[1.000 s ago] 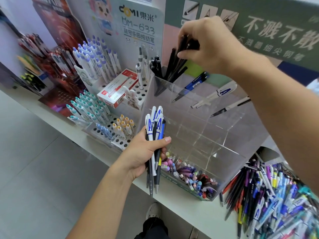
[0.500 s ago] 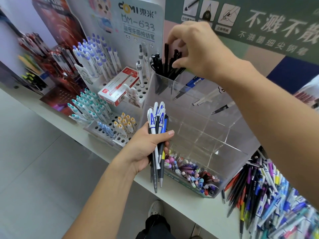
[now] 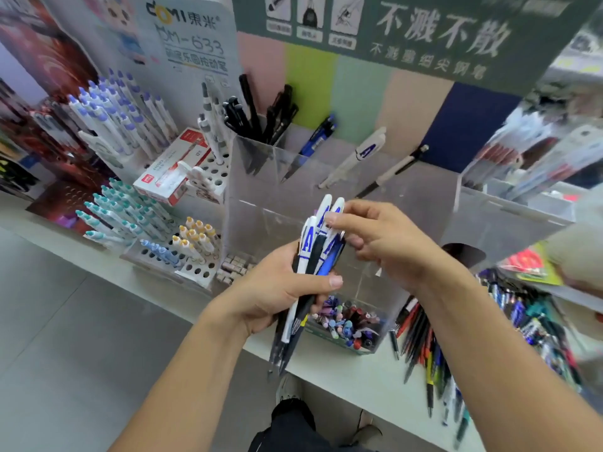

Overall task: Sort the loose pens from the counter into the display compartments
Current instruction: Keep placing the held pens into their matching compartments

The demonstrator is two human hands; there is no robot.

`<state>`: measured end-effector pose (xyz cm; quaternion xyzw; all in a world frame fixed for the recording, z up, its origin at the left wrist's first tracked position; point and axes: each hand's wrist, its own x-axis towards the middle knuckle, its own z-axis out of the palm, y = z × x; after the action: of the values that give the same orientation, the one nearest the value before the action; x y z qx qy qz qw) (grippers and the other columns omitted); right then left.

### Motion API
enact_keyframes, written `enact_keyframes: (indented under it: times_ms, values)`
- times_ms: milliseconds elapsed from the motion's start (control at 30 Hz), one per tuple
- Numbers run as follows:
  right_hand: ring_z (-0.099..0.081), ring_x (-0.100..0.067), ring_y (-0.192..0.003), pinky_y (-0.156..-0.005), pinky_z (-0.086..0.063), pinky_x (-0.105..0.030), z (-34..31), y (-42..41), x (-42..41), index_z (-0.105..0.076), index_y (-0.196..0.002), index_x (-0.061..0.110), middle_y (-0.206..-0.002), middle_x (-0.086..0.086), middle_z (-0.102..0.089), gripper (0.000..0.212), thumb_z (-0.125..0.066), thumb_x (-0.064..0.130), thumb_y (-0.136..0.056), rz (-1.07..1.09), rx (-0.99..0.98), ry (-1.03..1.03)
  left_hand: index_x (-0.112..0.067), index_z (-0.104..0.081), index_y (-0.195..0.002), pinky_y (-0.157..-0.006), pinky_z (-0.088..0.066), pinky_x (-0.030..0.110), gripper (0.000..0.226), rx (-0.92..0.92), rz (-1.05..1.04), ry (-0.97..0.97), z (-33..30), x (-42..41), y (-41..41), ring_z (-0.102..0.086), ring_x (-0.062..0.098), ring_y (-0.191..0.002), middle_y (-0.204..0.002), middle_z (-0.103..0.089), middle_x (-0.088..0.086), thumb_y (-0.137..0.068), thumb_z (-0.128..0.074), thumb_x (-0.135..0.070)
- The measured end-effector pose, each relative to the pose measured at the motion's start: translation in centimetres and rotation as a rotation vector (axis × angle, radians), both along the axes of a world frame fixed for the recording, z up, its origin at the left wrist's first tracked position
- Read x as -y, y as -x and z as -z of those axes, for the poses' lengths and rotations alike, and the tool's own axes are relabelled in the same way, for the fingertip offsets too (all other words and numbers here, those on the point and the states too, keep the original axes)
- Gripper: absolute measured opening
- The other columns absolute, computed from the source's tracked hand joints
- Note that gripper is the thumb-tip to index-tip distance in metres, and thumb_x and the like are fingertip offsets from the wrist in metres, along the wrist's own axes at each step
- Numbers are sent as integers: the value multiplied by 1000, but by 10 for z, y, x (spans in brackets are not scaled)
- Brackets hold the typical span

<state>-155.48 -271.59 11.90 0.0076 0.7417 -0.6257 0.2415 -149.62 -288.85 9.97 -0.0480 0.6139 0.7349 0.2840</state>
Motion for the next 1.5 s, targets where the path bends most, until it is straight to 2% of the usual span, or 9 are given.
enact_keyframes:
  times_ms: [233, 400, 533, 633, 867, 1000, 1233, 1367, 1500]
  values:
    - [-48, -30, -72, -70, -35, -39, 7, -12, 7, -67, -82, 6, -79, -21, -62, 37, -61, 40, -99, 149, 53, 21, -7, -61, -91, -46, -46, 23, 19, 153, 23, -205, -2, -25, -3, -51, 15, -53, -73, -53, 10, -79, -72, 3]
    - [-44, -17, -49, -49, -35, -22, 1, -11, 12, -67, -80, 2, -62, -12, -58, 43, -55, 37, -103, 247, -26, 56, -5, -54, -111, -44, -43, 21, 38, 155, 6, -202, -3, -12, -2, -51, 14, -53, -76, -57, 6, -77, -71, -5]
    - [-27, -13, -46, -44, -22, -24, -12, 2, 9, -62, -74, 13, -49, 1, -35, 37, -53, 31, -105, 319, -94, 74, -5, -52, -108, -43, -40, 21, 35, 136, 11, -198, -4, 7, -4, -48, 13, -53, -76, -58, 6, -78, -69, -4]
    - [-42, -15, -47, -40, -33, -24, -25, 5, 6, -62, -82, 7, -55, -1, -43, 31, -51, 25, -105, 301, -145, 101, -4, -54, -104, -43, -40, 22, 32, 108, -8, -182, -4, 14, -4, -48, 14, -53, -78, -57, 10, -77, -70, -3]
    - [-63, -14, -54, -51, -53, -23, -82, 10, -40, -59, -93, 8, -64, -1, -59, 18, -48, 13, -106, 545, -616, 214, -7, -55, -99, -45, -41, 23, 26, 76, -136, -128, -2, 22, 2, -48, 15, -54, -83, -53, 11, -81, -73, -4]
    - [-68, -18, -61, -58, -60, -31, -79, 26, -34, -59, -106, 2, -71, -2, -65, 13, -53, 14, -104, 474, -733, 52, -5, -53, -101, -44, -42, 23, 14, 37, -178, -65, -6, 16, 7, -49, 15, -53, -77, -53, 8, -94, -63, 1]
    - [-67, -28, -72, -69, -58, -49, -52, 54, -3, -70, -95, 5, -78, -7, -69, 12, -65, 16, -96, 269, -801, -501, -9, -54, -100, -45, -45, 24, 17, 12, -197, -15, -5, 7, 7, -51, 16, -54, -71, -56, 5, -92, -66, 1]
    - [-68, -18, -58, -63, -60, -42, -58, 57, -6, -69, -92, 2, -73, -8, -69, 13, -66, 15, -95, 318, -769, -478, -10, -54, -100, -46, -46, 25, 18, -8, -195, 6, -4, 9, 7, -51, 15, -54, -70, -56, 4, -92, -66, 1]
    - [-69, -14, -55, -53, -56, -23, -68, 52, -12, -67, -95, 2, -76, -13, -70, 9, -65, 11, -96, 377, -799, -364, -9, -55, -101, -46, -46, 25, 17, -15, -209, -2, -5, 8, 8, -51, 15, -54, -70, -55, 4, -92, -66, 0]
